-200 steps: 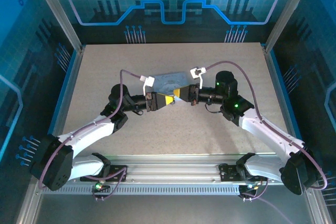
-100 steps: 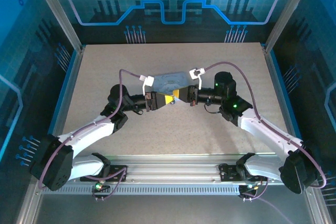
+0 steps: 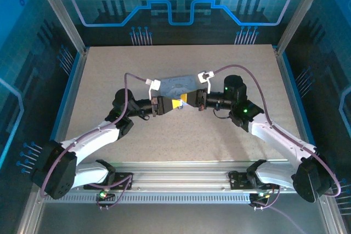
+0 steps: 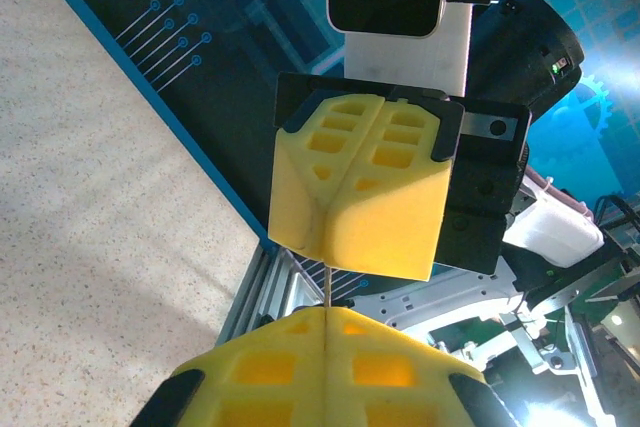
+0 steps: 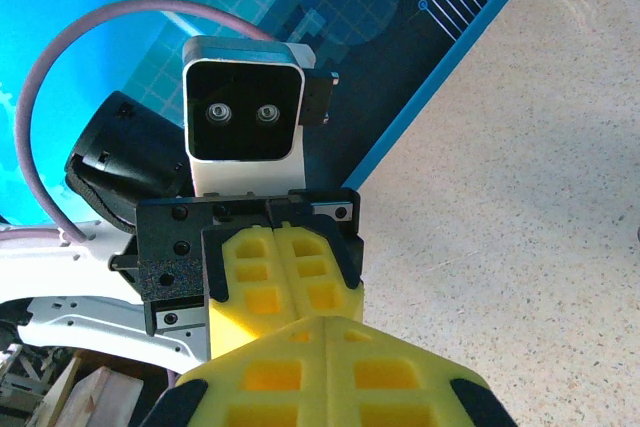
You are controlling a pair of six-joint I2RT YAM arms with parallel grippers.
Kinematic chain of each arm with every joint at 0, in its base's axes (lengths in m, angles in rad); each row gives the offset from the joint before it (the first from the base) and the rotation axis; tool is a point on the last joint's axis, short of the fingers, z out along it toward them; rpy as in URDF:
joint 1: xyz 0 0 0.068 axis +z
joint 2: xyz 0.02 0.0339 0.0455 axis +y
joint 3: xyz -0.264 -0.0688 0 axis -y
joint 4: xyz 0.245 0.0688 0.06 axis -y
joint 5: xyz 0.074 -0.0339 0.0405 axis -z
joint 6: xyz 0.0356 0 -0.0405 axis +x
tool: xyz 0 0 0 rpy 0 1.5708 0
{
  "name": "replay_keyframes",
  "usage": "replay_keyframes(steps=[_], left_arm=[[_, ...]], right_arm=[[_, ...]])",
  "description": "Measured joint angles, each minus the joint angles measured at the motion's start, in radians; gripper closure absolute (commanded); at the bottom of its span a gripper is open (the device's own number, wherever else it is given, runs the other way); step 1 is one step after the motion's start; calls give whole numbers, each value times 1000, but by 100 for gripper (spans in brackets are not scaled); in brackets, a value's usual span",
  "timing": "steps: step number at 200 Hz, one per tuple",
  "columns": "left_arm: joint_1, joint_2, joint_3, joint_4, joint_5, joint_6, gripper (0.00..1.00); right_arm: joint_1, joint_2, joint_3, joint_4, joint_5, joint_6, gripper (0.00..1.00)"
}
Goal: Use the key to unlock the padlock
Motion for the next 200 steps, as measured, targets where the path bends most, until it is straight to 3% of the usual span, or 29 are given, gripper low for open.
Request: replay_keyframes(steps=[18,46,69,101,129,200], left_arm=[[0,-11,0,-32,-5,20,100],[0,-57,2,-153,-15,95,100],[0,-112,28,-344,-28,214,100],[0,-180,119,-650,-71,416,100],[0,-216,167,-833,-89,550,100],[8,-222,198,-954,-14,649,100]], right_arm=[[4,0,0,-12,11,0,100],[14,-3,0,-48,38,-10,64],[10,-21,3,-106,80,-21,49],[-1,-35,43,-194,88,-61,47],[-2,-8,98,-231,21,-90,49],[77,123,170,-302,-167,-165,54]])
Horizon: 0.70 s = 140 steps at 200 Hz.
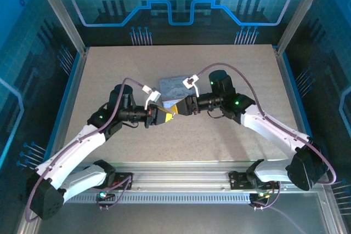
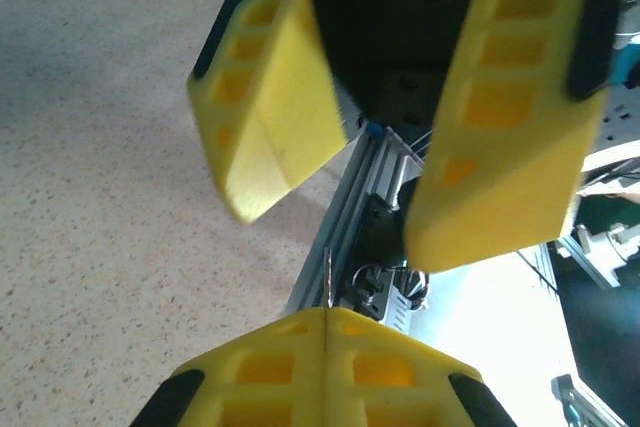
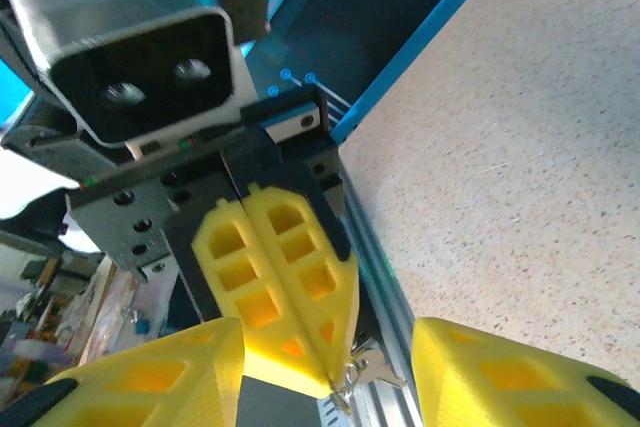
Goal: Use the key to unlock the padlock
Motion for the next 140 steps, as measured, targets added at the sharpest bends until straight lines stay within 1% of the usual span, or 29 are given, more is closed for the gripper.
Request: replay_keyframes(steps=[23,36,57,71,112,125,140], left_arm=[[29,0,14,0,48,3,100],[46,0,17,1,75,3,100],[64,0,20,2,109,2,100],[69,2,22,2,128,2,100],[71,26,29,2,164,2,100],[71,33,29,2,171,2,100],[72,39,29,1,177,2,100]], right_arm=[[0,3,13,-35,-38,-32,56],[0,6,23,-52,-56,-50,59],[0,10,26,-69,-80,-74,69],[0,16,26,-76,-86,-80,72],[0,29,27,-76,-90,-80,74],[0,32,27,-75,-94,-80,79],[0,35,27,-71,-104,-76,89]])
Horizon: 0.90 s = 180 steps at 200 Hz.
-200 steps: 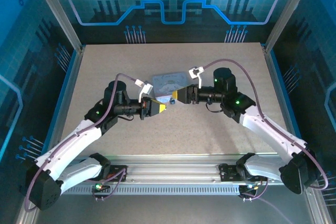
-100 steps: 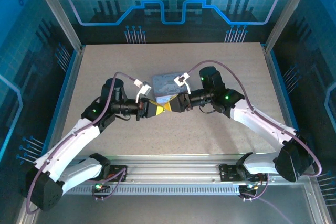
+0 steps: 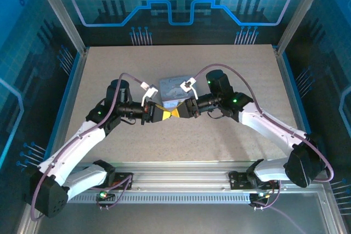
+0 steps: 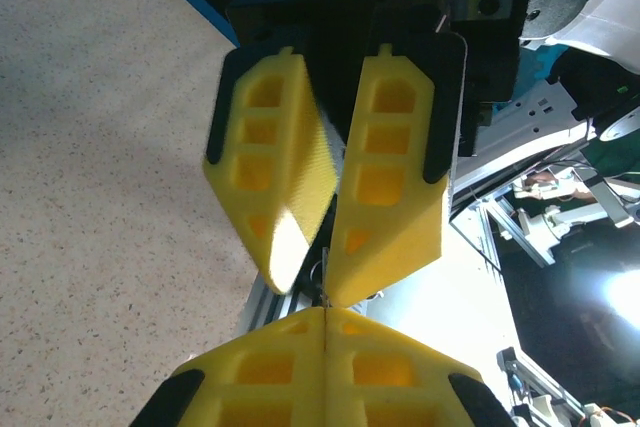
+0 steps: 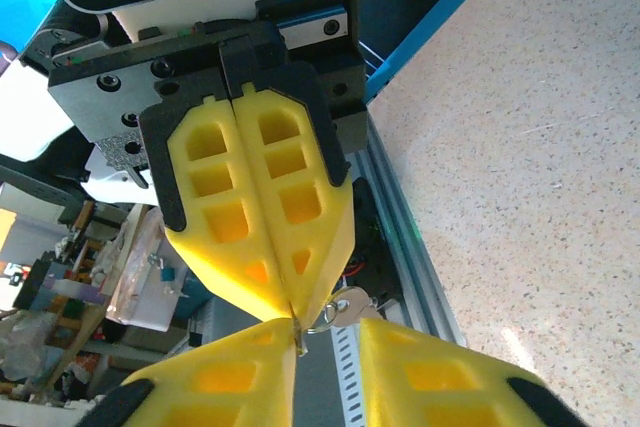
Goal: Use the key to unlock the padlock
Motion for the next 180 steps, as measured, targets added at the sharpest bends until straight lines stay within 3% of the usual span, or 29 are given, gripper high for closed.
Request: replay_keyframes(steps=[15,55,74,88,151,180], left_arm=[[3,7,0,0,1,1,100],[10,18,6,-8,4,1,100],[19,20,6,-3,-4,-4,64],[26,19,3,17,-6,-25,54],[65,-5,-167,332,-23,-269,53],[65,-5,-206,439,-27,-354,58]], right_arm=[[1,1,2,4,-6,3,100],[1,2,5,3,6,0,100],[1,2,4,14,31,4,100],[1,-2,-4,40,61,15,100],[-8,-41,-96,164,146,98,100],[-8,-41,-96,197,155,115,100]])
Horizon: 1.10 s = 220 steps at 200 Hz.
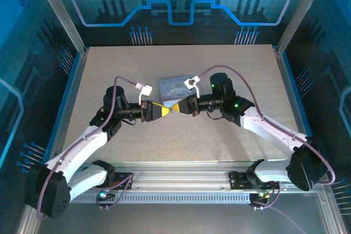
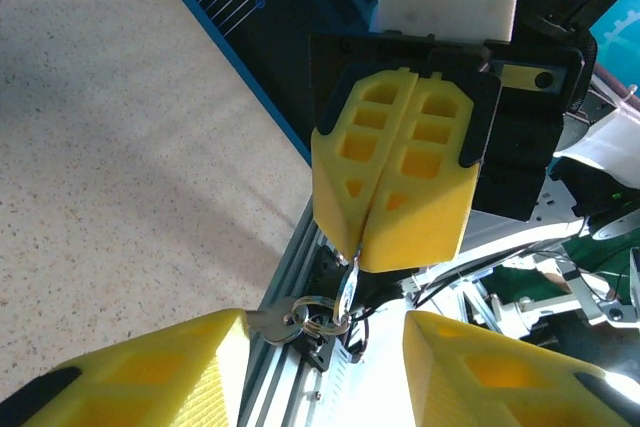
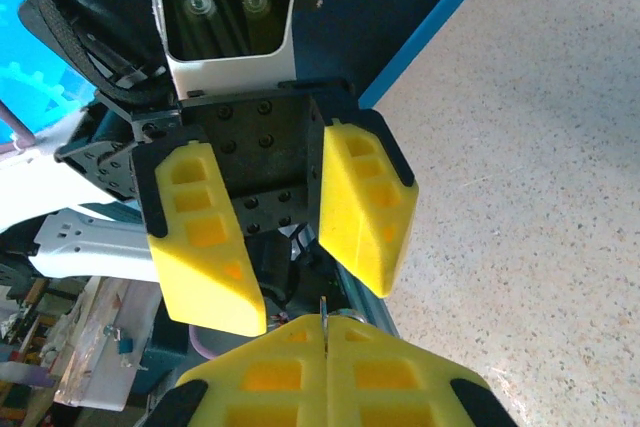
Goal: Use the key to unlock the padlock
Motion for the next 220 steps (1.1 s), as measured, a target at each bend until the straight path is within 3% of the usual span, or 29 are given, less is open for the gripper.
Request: replay_keyframes(steps=[130,163,220], left_arm=[[-2,33,-15,148,0,-95,64],[-2,39,-18,166,0,-102,73],[-3,43,-20,180,2,-122,79]], right_arm=[[0,0,-2,50,3,26,100],[0,0,-2,53,3,29,100],[0,8,-2,61,3,33,100]])
